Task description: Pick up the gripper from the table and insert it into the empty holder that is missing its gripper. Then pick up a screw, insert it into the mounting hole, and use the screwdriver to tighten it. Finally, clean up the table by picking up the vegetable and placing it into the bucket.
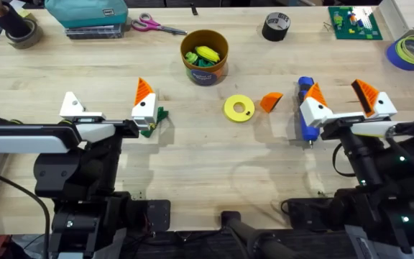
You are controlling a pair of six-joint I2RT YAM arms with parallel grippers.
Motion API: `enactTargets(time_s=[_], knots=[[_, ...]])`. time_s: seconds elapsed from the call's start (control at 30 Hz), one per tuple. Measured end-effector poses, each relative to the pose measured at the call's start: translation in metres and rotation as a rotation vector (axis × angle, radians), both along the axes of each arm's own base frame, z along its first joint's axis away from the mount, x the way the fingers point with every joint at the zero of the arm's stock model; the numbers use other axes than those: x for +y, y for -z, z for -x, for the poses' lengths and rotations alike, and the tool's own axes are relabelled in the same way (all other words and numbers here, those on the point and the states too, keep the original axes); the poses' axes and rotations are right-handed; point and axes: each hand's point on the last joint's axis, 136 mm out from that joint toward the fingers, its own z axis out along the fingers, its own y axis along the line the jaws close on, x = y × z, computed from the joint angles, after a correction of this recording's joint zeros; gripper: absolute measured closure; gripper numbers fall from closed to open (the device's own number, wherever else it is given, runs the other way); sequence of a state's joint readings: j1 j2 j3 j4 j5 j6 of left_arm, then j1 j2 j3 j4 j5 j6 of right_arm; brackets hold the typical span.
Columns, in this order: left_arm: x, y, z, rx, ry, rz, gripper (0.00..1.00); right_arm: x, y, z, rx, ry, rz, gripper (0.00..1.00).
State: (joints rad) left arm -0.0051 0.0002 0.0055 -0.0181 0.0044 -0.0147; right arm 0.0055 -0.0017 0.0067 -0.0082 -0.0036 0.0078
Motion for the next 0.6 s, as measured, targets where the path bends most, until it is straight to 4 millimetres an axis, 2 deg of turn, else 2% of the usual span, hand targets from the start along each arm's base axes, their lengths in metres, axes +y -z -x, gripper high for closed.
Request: enactTargets(time_s=[0.27, 0.47, 0.53, 0.6], knots=[[0.000, 0.000, 0.000, 0.000, 0.000, 0.000, 0.015, 0.000, 0.000, 0.000, 0.001, -0.001, 0.000, 0.005], [0.000, 0.000, 0.001, 0.008, -0.001, 0.000, 0.015, 0.001, -0.009, 0.000, -0.033, -0.006, -0.005, 0.005], [0.000, -0.015, 0.006, 0.022, -0.001, 0.000, 0.015, 0.001, -0.036, 0.004, -0.075, -0.008, -0.009, 0.005], [0.000, -0.040, 0.013, -0.007, -0.001, 0.000, 0.015, 0.001, -0.068, 0.010, -0.133, -0.009, -0.009, 0.005]])
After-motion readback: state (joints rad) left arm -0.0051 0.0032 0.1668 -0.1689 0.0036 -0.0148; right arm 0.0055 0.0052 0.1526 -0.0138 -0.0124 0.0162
